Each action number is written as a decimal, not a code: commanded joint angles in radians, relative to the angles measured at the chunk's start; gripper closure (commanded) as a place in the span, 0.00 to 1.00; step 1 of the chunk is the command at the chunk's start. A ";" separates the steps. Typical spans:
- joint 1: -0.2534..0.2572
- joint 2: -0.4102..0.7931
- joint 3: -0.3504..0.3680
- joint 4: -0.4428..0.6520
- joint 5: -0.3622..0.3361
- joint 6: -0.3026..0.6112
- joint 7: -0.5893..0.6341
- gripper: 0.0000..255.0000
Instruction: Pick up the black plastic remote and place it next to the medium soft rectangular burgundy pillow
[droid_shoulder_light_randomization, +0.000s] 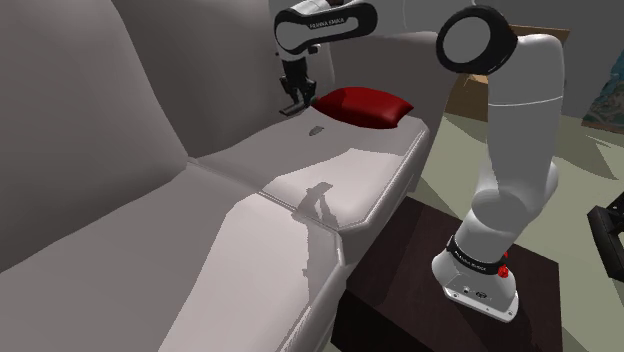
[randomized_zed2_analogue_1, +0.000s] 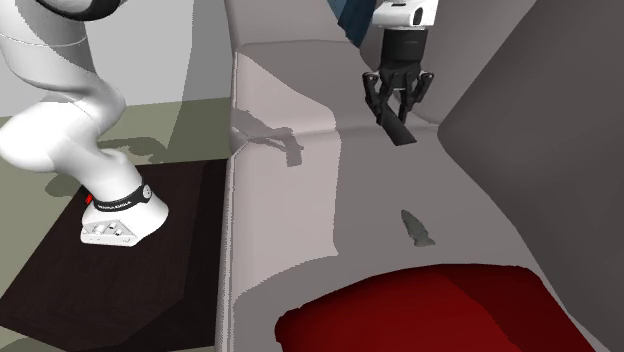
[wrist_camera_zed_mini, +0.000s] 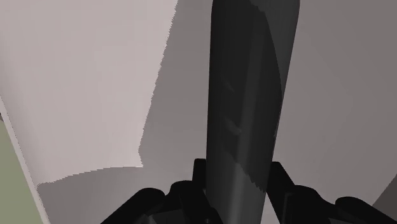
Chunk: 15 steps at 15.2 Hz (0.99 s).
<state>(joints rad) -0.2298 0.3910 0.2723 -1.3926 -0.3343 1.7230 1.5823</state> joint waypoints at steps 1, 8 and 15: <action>-0.036 -0.071 -0.004 -0.107 0.016 0.045 -0.024 1.00; -0.142 -0.286 -0.046 -0.398 0.067 0.162 -0.146 1.00; -0.221 -0.454 -0.118 -0.608 0.098 0.243 -0.292 1.00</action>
<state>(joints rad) -0.4396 -0.0441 0.1665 -1.9711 -0.2386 1.9495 1.3125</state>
